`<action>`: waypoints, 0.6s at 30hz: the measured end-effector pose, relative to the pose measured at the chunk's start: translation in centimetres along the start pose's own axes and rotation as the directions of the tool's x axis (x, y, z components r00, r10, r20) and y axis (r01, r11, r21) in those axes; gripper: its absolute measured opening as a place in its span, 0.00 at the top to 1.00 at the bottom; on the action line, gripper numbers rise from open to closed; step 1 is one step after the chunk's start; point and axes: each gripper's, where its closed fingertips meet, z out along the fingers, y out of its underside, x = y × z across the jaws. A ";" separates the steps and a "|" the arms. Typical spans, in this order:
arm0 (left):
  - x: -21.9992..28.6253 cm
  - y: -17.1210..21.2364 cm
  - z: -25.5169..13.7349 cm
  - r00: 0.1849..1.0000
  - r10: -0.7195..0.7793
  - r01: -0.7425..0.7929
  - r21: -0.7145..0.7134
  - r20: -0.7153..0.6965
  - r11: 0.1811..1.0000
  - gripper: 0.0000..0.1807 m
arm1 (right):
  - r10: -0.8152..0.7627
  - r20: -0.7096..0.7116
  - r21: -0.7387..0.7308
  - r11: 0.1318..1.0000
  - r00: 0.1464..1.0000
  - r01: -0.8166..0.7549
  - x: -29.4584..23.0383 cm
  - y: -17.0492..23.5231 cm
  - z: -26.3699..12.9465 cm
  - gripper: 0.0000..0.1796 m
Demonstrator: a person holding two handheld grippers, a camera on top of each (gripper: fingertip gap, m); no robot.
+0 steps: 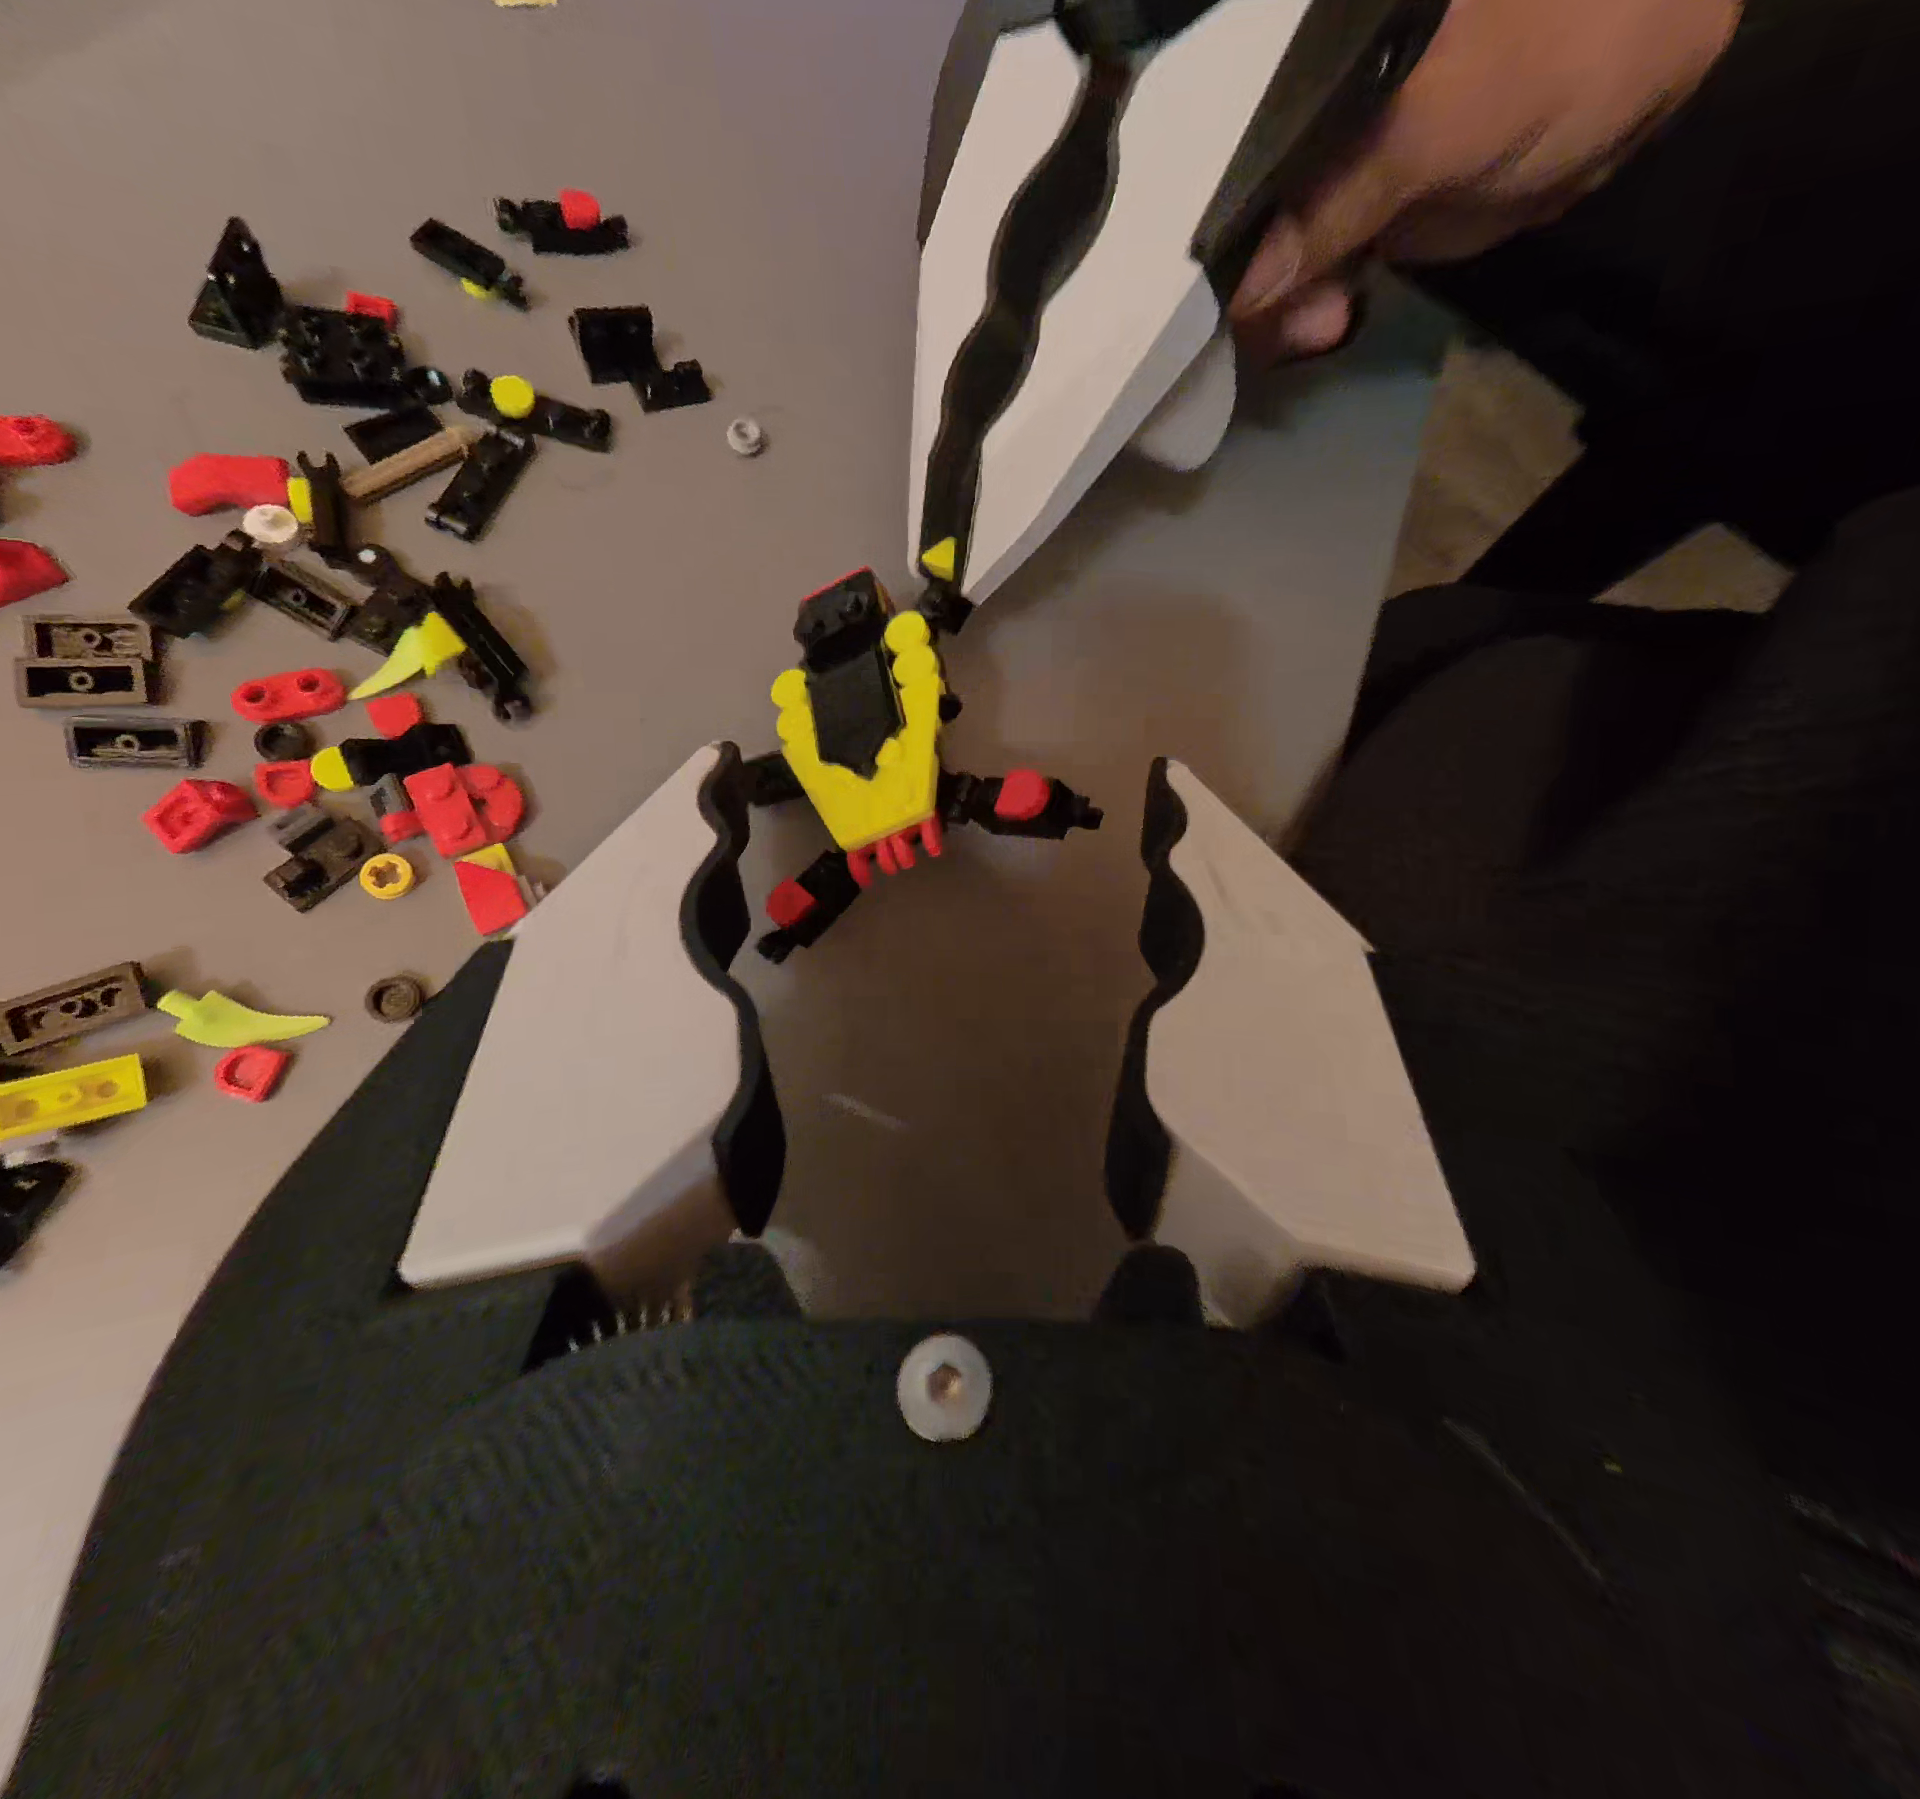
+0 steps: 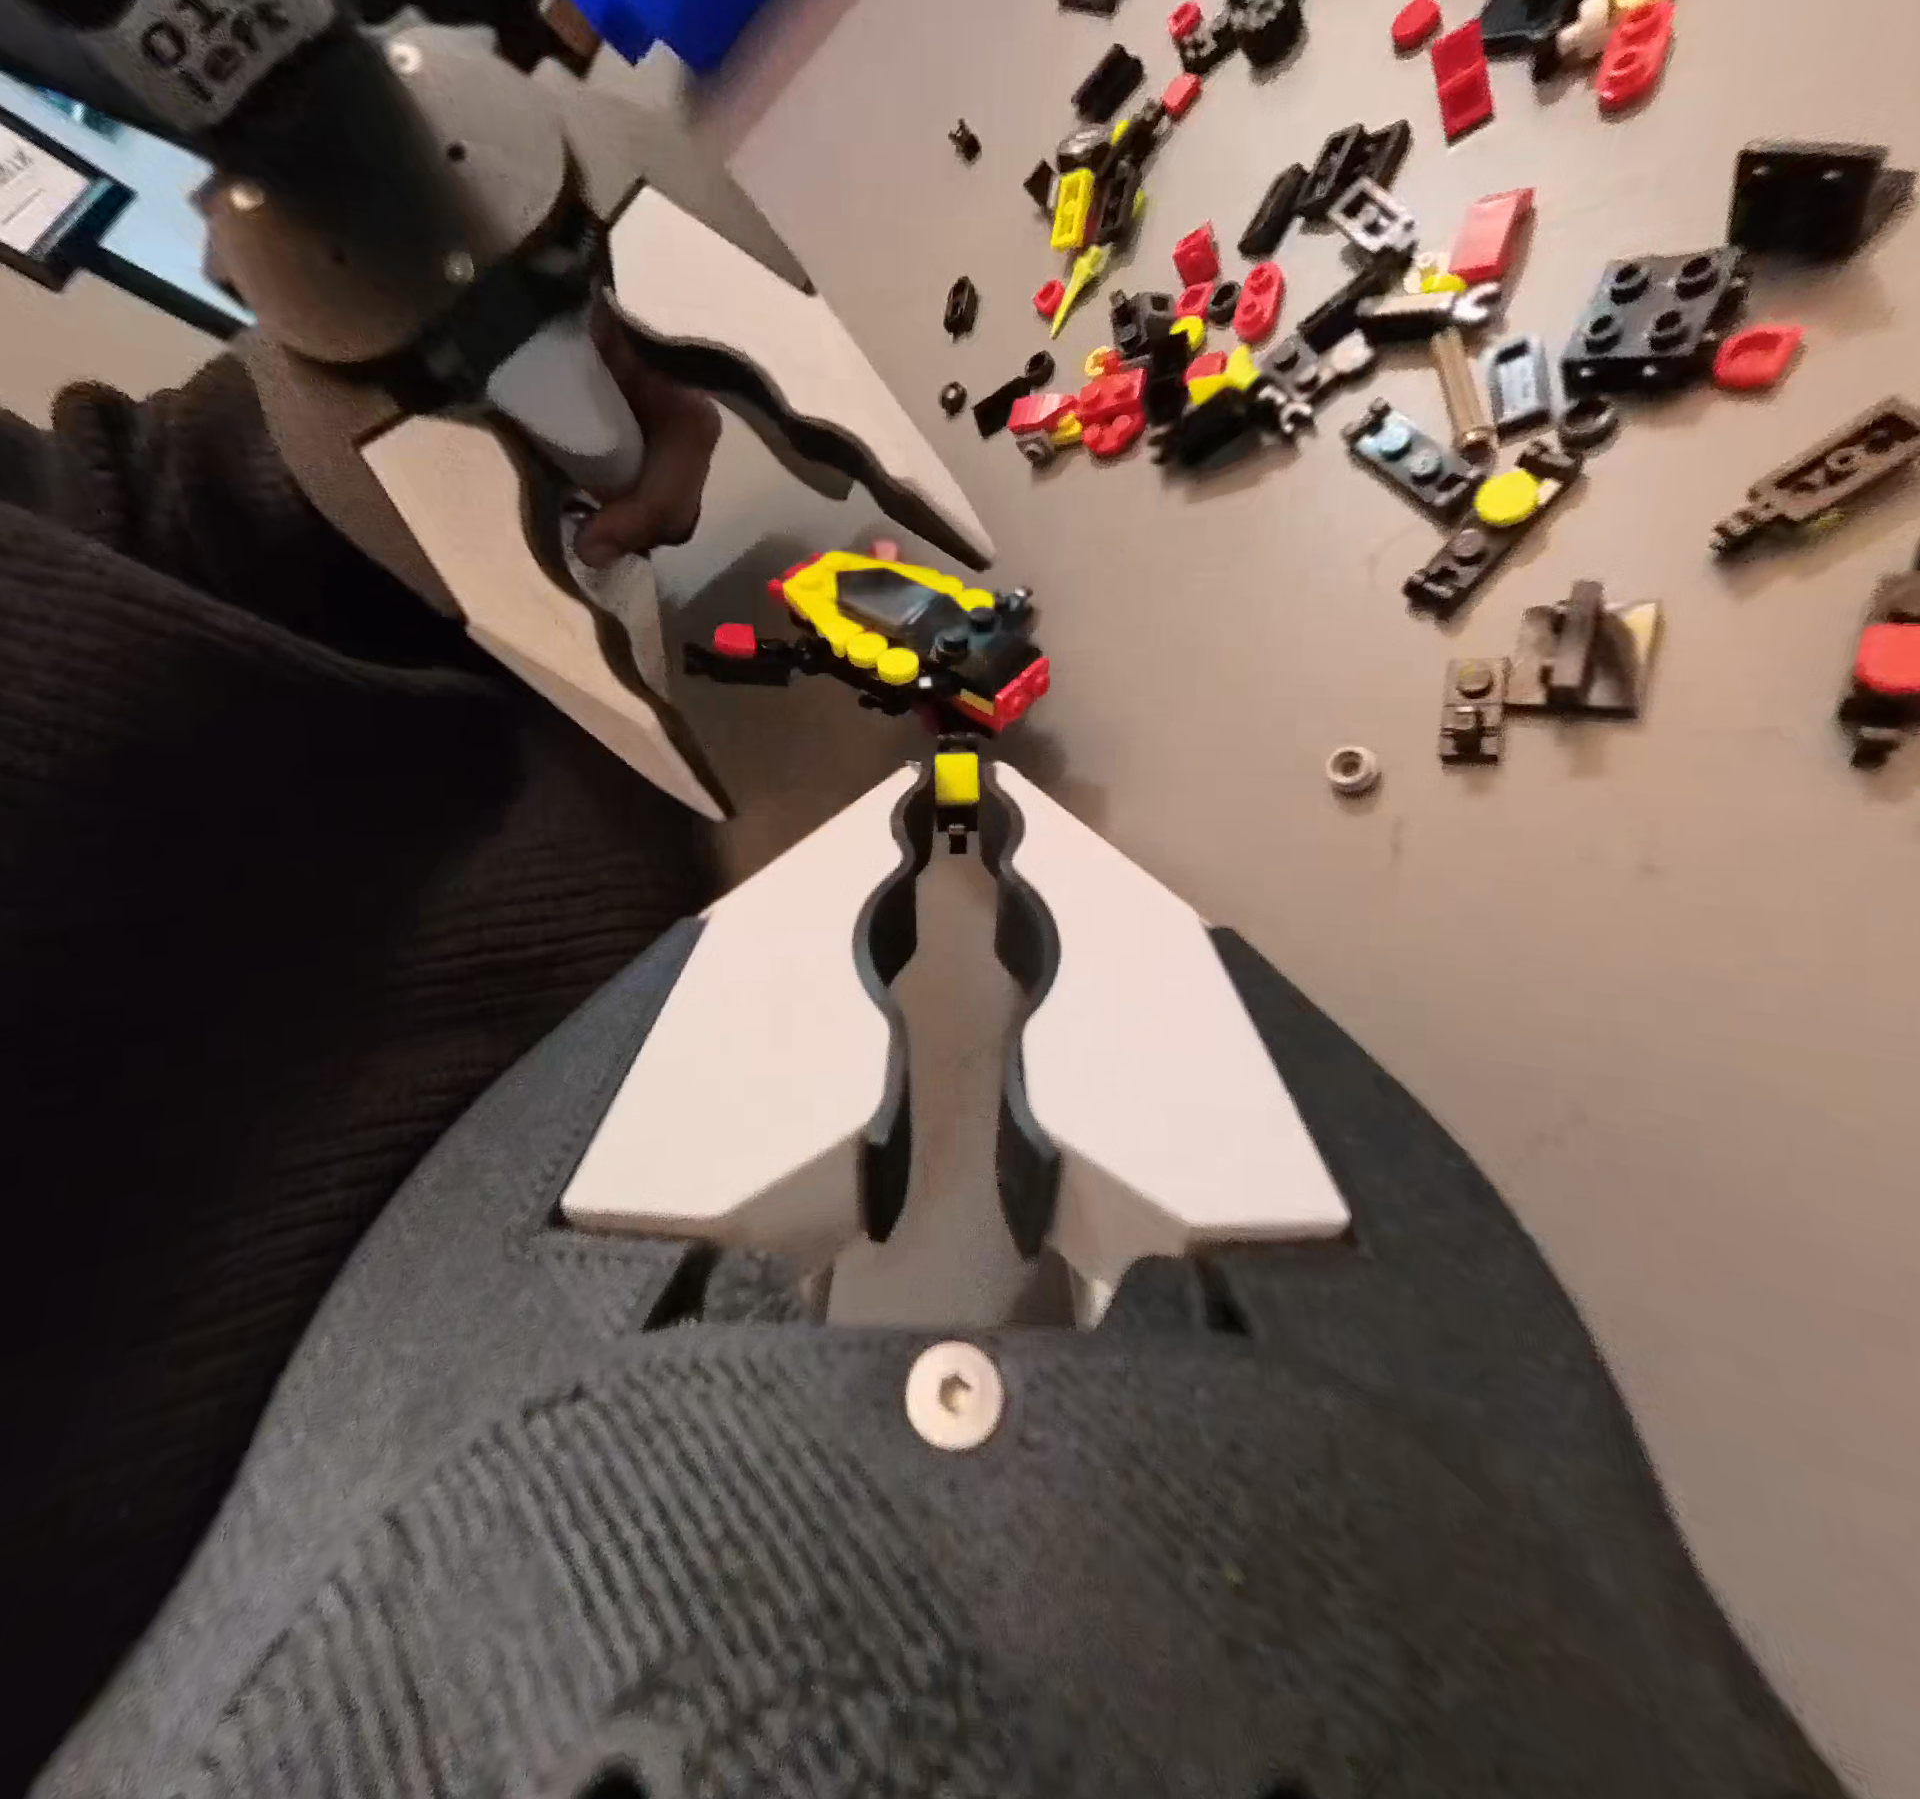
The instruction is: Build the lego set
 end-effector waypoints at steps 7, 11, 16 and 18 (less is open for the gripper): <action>-0.6 0.0 0.1 0.999 0.036 -0.036 0.001 0.031 0.999 0.58 | 0.037 0.038 0.009 0.999 0.999 -0.037 -0.5 0.0 -0.1 0.96; -0.3 0.5 0.4 0.999 0.046 -0.045 -0.027 0.020 0.999 0.59 | 0.029 0.034 -0.004 1.000 0.999 -0.029 -0.5 0.3 -0.1 0.96; 0.0 0.5 0.5 0.997 0.074 -0.074 -0.029 0.014 0.997 0.61 | 0.020 0.036 -0.005 1.000 0.999 -0.020 -0.6 0.3 -0.1 0.96; 0.1 0.6 0.5 0.997 0.071 -0.071 -0.032 0.006 0.997 0.61 | 0.013 0.030 -0.014 1.000 0.999 -0.013 -0.6 0.4 0.0 0.96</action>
